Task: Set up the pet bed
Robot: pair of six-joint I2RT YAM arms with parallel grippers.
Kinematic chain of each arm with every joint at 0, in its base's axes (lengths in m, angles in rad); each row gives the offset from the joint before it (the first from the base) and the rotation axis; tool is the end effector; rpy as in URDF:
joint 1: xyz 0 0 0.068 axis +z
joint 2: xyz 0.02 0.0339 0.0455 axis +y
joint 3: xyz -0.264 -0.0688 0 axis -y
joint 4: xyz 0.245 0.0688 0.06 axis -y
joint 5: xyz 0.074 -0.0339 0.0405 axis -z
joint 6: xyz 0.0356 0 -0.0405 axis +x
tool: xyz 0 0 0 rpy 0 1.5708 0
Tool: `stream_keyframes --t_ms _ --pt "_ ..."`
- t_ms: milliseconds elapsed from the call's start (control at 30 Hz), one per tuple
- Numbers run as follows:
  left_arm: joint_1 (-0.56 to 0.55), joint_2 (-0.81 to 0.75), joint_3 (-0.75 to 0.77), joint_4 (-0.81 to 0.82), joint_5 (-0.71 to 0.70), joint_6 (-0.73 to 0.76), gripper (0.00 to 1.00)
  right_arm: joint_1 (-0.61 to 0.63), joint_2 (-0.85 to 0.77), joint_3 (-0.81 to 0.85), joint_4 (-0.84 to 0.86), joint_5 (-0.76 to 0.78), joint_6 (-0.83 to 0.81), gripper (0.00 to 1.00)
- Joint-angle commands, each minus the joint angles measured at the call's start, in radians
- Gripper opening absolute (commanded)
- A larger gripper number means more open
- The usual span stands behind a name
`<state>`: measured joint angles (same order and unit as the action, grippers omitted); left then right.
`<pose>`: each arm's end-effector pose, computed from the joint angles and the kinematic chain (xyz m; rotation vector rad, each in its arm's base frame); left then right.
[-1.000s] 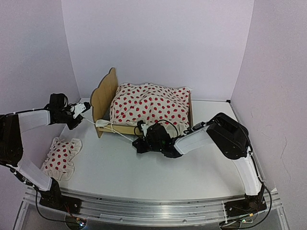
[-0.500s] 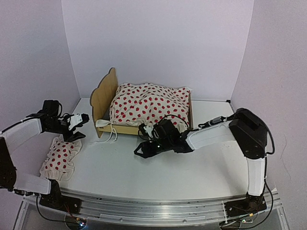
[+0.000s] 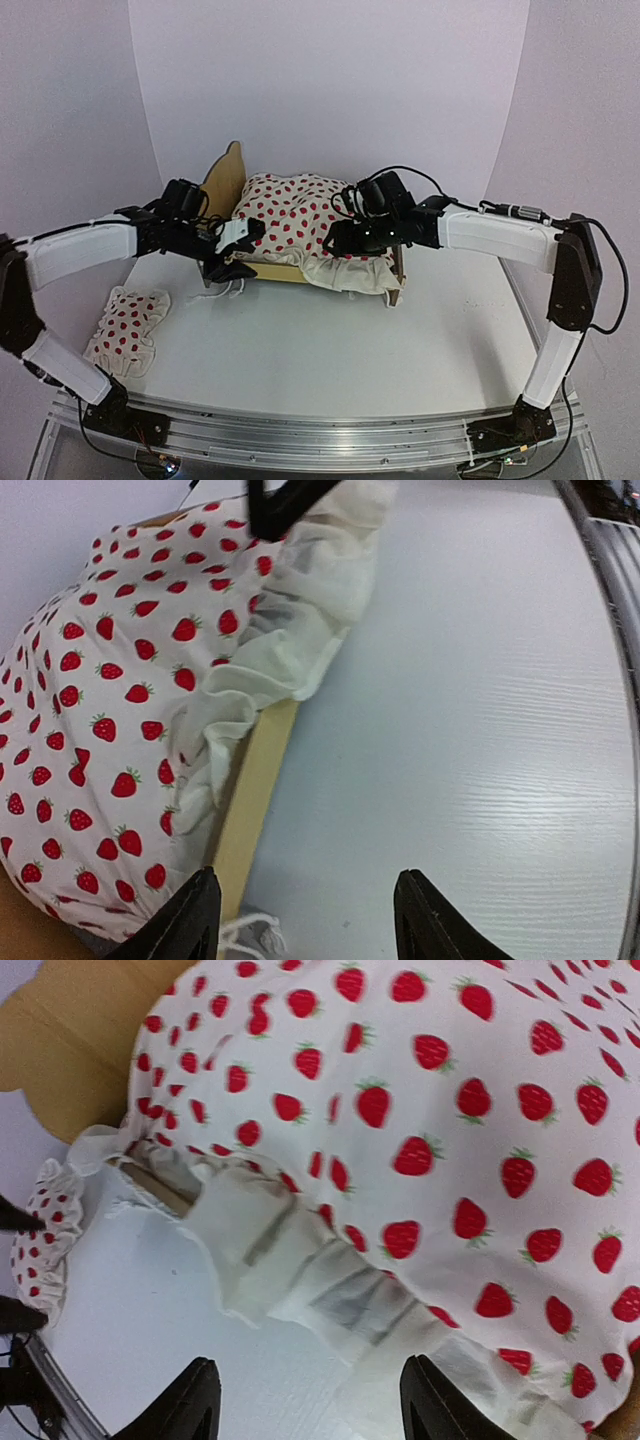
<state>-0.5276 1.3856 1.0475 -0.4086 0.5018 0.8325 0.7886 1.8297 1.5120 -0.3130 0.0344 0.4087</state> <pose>0.2503 -0.1657 0.2769 1.5943 1.5746 -0.4163 0.3022 0.3024 0.2845 -0.4097 2.2362 0.6185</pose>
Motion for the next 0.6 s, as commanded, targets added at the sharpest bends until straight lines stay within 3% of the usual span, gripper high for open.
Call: stream_keyframes --t_ms 0,133,367,567 --pt "0.006 0.276 0.233 0.099 -0.145 -0.085 0.53 -0.013 0.006 0.035 -0.111 0.079 0.030 0.62" --pt "0.000 0.441 0.393 0.066 -0.123 -0.036 0.47 -0.014 -0.004 0.016 -0.112 0.087 0.020 0.61" --pt "-0.017 0.556 0.473 0.016 -0.140 0.017 0.36 -0.014 -0.038 -0.046 -0.110 0.088 0.035 0.60" --pt "-0.017 0.592 0.475 -0.030 -0.150 0.053 0.39 -0.014 -0.046 -0.064 -0.110 0.089 0.031 0.60"
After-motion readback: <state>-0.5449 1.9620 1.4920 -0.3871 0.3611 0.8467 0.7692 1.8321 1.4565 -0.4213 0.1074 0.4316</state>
